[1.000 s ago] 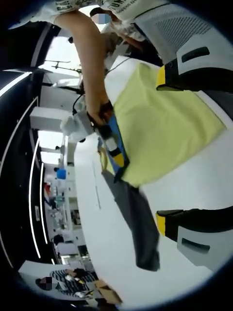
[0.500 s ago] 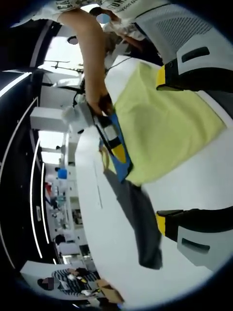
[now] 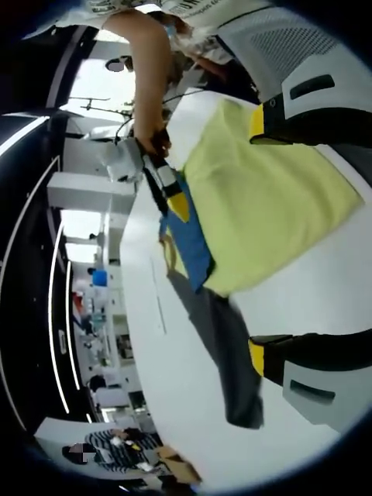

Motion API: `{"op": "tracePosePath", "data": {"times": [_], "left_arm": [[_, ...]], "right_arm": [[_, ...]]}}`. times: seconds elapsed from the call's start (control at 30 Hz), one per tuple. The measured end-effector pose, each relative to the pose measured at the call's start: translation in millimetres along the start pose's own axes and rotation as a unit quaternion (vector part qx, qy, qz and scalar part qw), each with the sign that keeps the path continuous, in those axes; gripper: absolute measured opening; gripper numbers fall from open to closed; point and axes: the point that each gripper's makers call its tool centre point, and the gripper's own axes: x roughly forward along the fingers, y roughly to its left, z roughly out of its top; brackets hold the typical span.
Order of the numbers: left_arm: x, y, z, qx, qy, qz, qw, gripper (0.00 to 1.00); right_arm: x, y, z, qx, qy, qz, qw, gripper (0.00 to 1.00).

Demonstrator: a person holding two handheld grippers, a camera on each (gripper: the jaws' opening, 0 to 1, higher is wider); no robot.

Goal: Fold the garment on the visible template until the final outline fits inside the template.

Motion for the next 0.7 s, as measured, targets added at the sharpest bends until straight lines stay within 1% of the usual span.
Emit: {"op": "tracePosePath", "data": {"times": [0.2, 0.4, 0.53, 0.67, 0.7], "left_arm": [[0.0, -1.0, 0.2, 0.003, 0.001, -0.003, 1.0000, 0.99], [0.1, -2.0, 1.4, 0.006, 0.000, -0.005, 1.0000, 0.99], [0.2, -3.0, 1.2, 0.008, 0.001, -0.007, 0.9999, 0.99], [0.2, -3.6, 1.6, 0.009, 0.001, -0.007, 0.9999, 0.99], [0.2, -3.8, 1.4, 0.010, 0.001, -0.008, 0.9999, 0.99]], "right_arm": [[-28.7, -30.8, -12.8, 0.012, 0.000, -0.032, 0.9994, 0.79], [-50.9, -57.9, -31.0, 0.023, 0.007, -0.064, 0.9977, 0.75], [-63.1, -73.0, -43.6, 0.032, 0.012, -0.084, 0.9959, 0.68], [-70.9, -82.7, -55.8, 0.034, 0.024, -0.097, 0.9945, 0.61], [-73.8, -86.9, -59.3, 0.033, 0.026, -0.107, 0.9934, 0.58]]}}
